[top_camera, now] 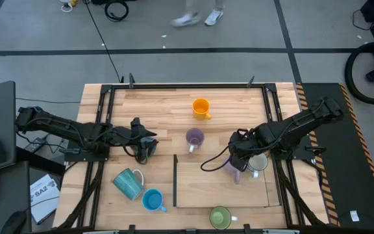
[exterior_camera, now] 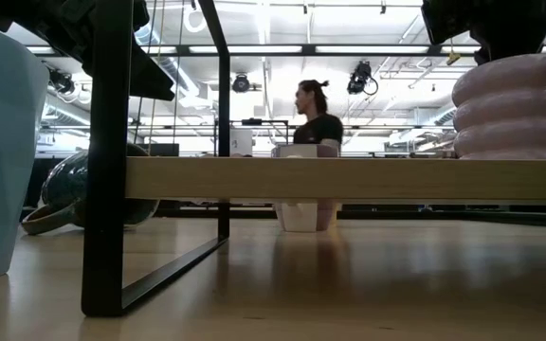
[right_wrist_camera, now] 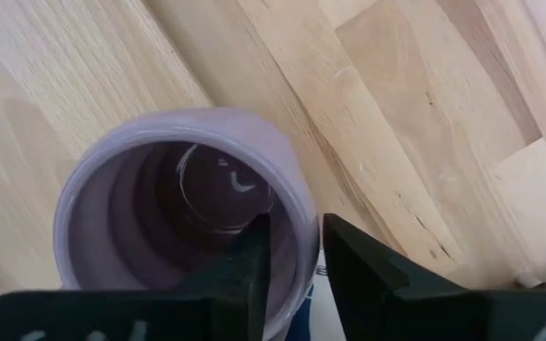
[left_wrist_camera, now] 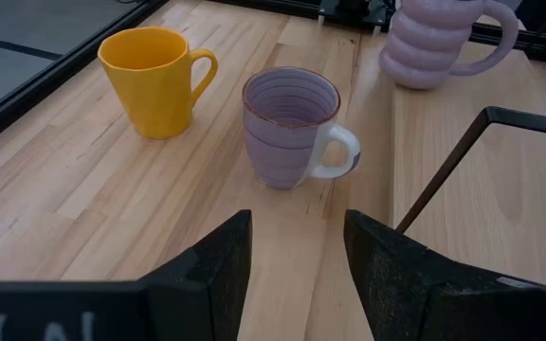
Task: Place coffee mugs
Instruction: Put the top right purple mug on the shelf, then move the blue mug to the top middle of the table
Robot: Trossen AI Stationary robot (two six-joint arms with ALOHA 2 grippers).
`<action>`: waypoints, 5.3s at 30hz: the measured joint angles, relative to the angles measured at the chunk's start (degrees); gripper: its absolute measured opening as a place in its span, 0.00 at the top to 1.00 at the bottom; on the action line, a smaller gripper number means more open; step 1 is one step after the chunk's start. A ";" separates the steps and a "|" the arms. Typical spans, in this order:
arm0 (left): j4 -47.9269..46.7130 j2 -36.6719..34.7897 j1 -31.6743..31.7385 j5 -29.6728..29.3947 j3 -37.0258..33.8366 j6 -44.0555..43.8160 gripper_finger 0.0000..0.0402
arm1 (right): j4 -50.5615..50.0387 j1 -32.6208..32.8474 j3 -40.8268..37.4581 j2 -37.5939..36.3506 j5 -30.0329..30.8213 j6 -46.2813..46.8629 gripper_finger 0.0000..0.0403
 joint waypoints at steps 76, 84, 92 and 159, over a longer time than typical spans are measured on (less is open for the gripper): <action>-37.31 17.37 0.08 -2.59 37.75 -10.26 0.56 | 9.02 -5.86 2.51 -8.74 7.98 -14.46 0.56; -53.99 30.69 0.11 -2.59 47.37 -18.53 0.56 | 9.70 -6.01 2.51 -8.72 7.96 -14.46 0.56; -65.80 38.87 0.13 -0.25 47.74 -27.60 0.56 | 9.70 -6.01 2.51 -8.72 7.96 -14.46 0.56; -78.93 55.39 0.19 2.83 47.56 -32.60 0.74 | 10.50 -6.01 2.51 -8.68 7.93 -14.46 0.56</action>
